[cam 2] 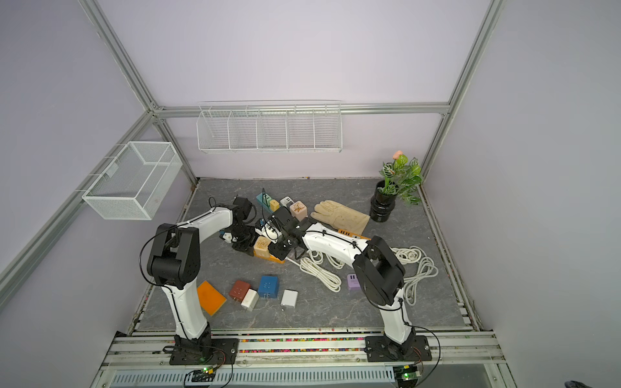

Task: Pull the plug off the socket
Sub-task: Remove the plug from the socket, then place the plug at the center of the board.

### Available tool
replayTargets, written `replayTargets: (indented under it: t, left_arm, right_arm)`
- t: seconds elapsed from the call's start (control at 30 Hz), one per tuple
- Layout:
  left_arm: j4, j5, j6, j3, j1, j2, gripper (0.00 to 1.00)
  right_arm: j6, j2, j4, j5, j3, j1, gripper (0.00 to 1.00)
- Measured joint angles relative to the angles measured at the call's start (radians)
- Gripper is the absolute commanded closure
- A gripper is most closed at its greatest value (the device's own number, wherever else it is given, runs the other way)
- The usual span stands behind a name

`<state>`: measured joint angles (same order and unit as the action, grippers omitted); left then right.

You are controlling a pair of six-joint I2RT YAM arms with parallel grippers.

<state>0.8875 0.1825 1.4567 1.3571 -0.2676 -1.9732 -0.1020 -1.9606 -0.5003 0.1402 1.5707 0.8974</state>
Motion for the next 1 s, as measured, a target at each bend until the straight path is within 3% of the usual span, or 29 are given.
replayTargets:
  t: [0.1,0.4,0.5,0.67,1.0]
  left_arm:
    - [0.000,0.001,0.002,0.000,0.000,0.000,1.00]
    - [-0.002,0.002,0.001,0.000,0.000,0.000,1.00]
    - [-0.001,0.002,0.001,0.000,0.000,0.000,1.00]
    - [0.000,0.002,0.000,0.001,0.000,0.000,1.00]
    - [-0.004,0.003,-0.002,0.002,0.000,0.000,1.00]
  right_arm:
    - [0.058,0.088,0.006,0.026,-0.086,-0.005,0.90]
    - [0.340,0.489,0.031,0.150,-0.583,-0.022,0.86]
    - [0.433,0.556,0.057,0.198,-0.707,-0.023,0.85]
    - [0.564,0.521,0.127,0.277,-0.825,-0.024,0.85]
    - [0.678,0.349,0.271,0.374,-0.793,-0.024,0.84]
